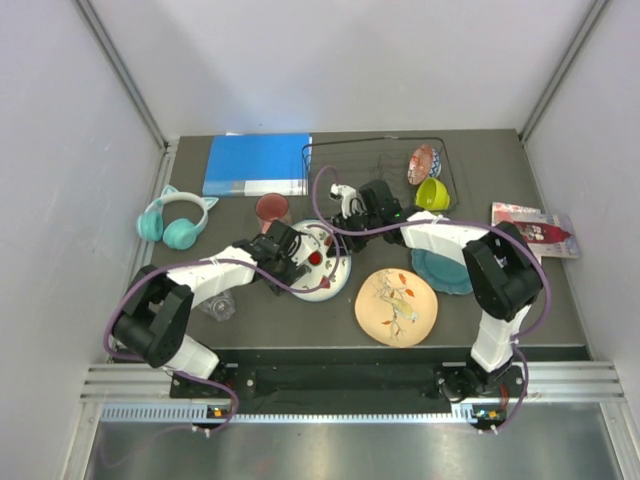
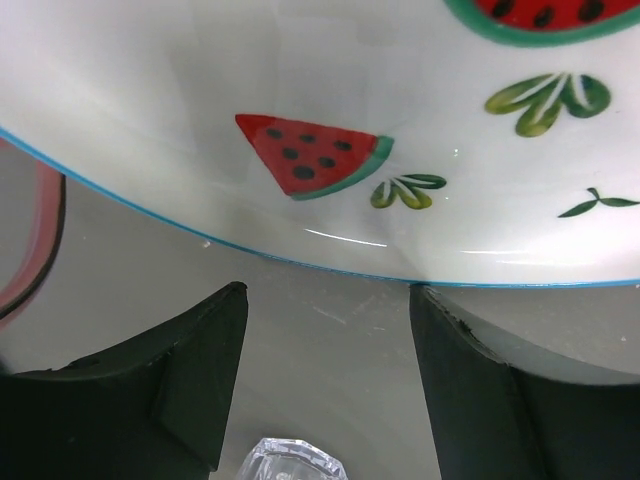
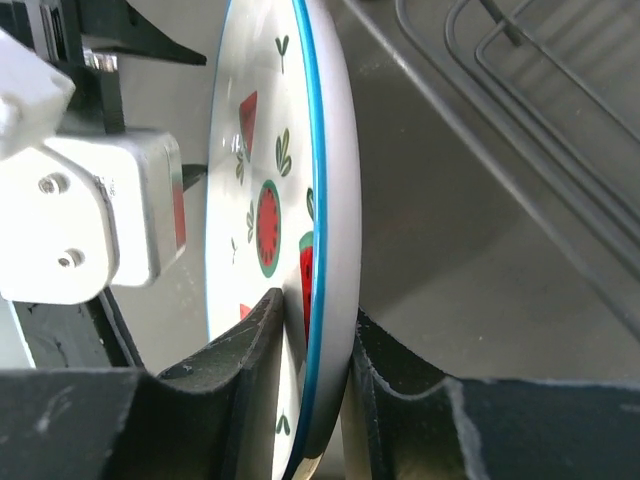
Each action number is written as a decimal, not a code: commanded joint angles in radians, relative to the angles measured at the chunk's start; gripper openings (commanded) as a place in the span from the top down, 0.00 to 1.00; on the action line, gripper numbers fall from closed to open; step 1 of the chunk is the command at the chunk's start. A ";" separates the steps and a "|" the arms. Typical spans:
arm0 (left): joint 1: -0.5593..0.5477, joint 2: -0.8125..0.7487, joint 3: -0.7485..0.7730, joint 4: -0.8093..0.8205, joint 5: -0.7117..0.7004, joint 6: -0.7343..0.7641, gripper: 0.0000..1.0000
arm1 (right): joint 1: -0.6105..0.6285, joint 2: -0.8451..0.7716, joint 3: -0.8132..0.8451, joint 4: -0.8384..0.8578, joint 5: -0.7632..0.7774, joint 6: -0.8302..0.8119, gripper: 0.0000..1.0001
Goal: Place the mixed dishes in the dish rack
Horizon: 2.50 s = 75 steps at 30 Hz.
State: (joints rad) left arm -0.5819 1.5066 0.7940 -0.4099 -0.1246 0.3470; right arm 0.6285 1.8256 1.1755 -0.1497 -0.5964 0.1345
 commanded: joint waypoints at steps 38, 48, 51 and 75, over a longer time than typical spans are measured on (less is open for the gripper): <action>0.485 -0.189 0.149 -0.210 0.235 0.040 0.01 | 0.112 -0.383 -0.012 -0.020 0.262 -0.125 1.00; 0.609 -0.155 0.159 -0.204 0.292 0.021 0.01 | 0.109 -0.509 0.282 -0.103 0.530 -0.377 1.00; 0.645 -0.137 0.169 -0.198 0.312 0.014 0.01 | 0.103 -0.508 0.348 -0.097 0.628 -0.482 1.00; 0.922 0.124 0.327 -0.162 0.519 -0.077 0.01 | -0.050 -0.312 0.242 0.237 0.969 -1.452 1.00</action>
State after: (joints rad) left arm 0.3408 1.6257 1.0794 -0.5964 0.3168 0.3035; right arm 0.6147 1.5154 1.3617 -0.0456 0.3477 -1.1847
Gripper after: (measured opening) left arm 0.991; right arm 0.184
